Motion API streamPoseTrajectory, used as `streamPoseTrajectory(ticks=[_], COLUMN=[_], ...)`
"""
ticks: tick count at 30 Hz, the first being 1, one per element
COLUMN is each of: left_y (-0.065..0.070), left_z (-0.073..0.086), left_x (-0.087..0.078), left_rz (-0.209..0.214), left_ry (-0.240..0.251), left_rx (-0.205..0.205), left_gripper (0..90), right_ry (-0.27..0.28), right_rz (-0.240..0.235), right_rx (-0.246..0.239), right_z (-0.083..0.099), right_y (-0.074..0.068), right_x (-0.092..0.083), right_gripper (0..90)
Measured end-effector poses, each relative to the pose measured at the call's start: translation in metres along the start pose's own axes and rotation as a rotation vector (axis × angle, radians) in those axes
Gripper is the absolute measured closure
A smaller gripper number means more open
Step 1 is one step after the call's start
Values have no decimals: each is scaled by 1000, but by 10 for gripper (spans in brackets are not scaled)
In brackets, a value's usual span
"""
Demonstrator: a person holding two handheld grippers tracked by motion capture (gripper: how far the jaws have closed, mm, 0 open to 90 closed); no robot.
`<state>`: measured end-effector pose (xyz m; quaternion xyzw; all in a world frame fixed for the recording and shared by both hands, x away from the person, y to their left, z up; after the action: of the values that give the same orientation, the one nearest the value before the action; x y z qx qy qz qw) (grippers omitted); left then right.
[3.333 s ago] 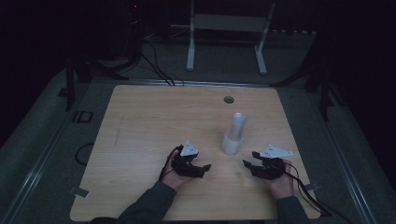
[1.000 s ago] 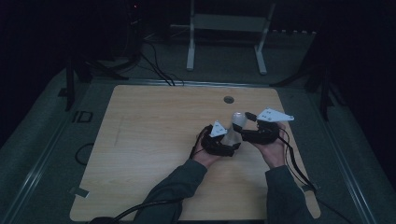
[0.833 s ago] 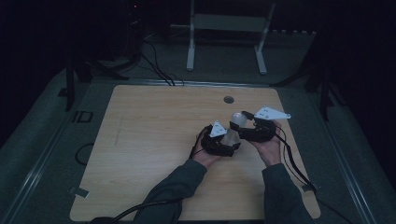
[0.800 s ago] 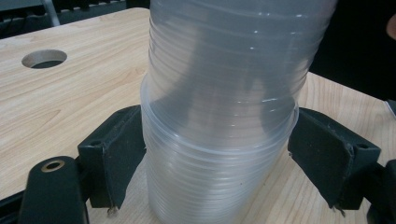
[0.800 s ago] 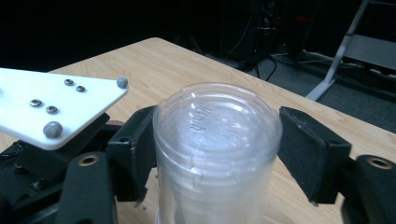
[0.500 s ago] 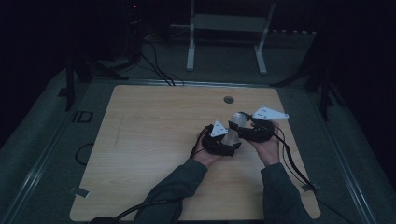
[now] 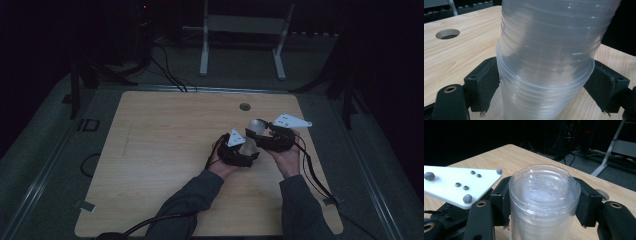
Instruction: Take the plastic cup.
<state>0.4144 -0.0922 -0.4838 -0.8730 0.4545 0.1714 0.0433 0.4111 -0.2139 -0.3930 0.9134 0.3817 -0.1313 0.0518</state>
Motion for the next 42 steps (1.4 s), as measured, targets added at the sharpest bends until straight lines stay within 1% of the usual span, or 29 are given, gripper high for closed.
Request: streamPoseTrajectory(ticks=[4,6,9,14,21,27,34,42], left_y=[0,0,0,1,1,1,1,1], left_z=[-1,-2,-1,-1,-1,-1,0,0], left_x=[0,1,1,2,1,1,1,1], left_rz=[-5,-1,-5,-8,-13,-14,-15,-5], left_ry=[5,3,-2,-1,2,3,4,7], left_rx=[5,5,15,24,25,25,25,13], left_gripper=[170,170,199,205,207,207,206,205], right_ry=[0,-2,-3,-6,3,16,6,30], right_rz=[-2,-3,-2,-3,-5,-5,-17,-18], right_rx=[2,4,3,1,6,-3,-2,1], right_z=[0,0,0,-1,-3,-10,-13,-23], right_y=[0,0,0,1,2,1,2,3], right_x=[0,0,0,-1,-2,-5,-5,-12], right_gripper=[395,395,395,393,394,397,399,405])
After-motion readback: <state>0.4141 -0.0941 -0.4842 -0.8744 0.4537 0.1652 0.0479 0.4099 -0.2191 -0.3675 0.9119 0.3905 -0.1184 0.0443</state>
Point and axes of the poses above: each handheld gripper's, and its own axes: x roughly forward along the jaws, z roughly out of its underside, y roughly to its right, the point moved 4 cm from there along x, roughly forward along the jaws, and after that the axes turned 4 degrees about y, right-handed, at the moved point
